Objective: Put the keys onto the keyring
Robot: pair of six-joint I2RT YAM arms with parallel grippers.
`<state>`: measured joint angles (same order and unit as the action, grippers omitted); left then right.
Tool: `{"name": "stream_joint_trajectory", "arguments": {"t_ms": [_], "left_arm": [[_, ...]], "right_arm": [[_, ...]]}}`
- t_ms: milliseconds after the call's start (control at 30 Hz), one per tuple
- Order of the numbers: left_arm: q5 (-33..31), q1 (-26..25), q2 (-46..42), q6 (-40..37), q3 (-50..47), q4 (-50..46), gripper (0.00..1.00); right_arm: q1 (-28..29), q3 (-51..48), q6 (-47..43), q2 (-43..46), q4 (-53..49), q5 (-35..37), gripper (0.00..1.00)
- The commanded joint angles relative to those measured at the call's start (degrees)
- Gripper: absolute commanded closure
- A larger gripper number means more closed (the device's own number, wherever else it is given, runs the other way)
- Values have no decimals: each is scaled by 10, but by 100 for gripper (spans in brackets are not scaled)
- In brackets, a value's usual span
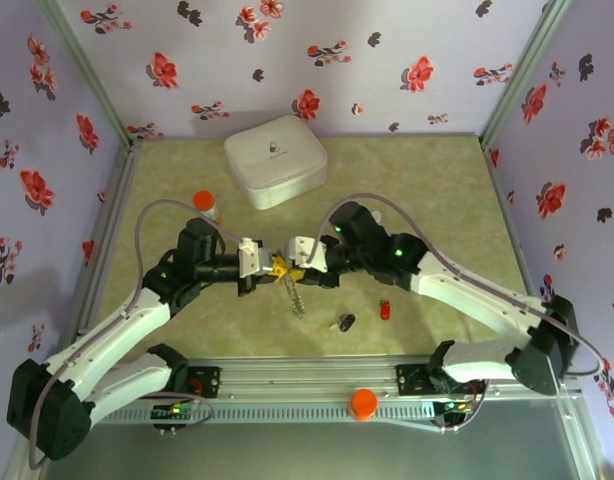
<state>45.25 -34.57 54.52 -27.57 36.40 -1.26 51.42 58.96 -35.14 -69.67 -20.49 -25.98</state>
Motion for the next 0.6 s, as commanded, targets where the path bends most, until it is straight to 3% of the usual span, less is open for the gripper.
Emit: {"name": "stream_joint_trajectory", "arguments": {"t_ms": [0,167,567], "left_arm": [[13,-4,-14,119,-40,170,100],[12,-4,-13,211,-80,287,100],[30,-5,-13,203,-89,277,100]], "right_arm": [[-17,-74,41,63,122,-31,67],[-17,-128,66,76,165,-24,67],[-15,-133,92,65,224,-13,71]]}}
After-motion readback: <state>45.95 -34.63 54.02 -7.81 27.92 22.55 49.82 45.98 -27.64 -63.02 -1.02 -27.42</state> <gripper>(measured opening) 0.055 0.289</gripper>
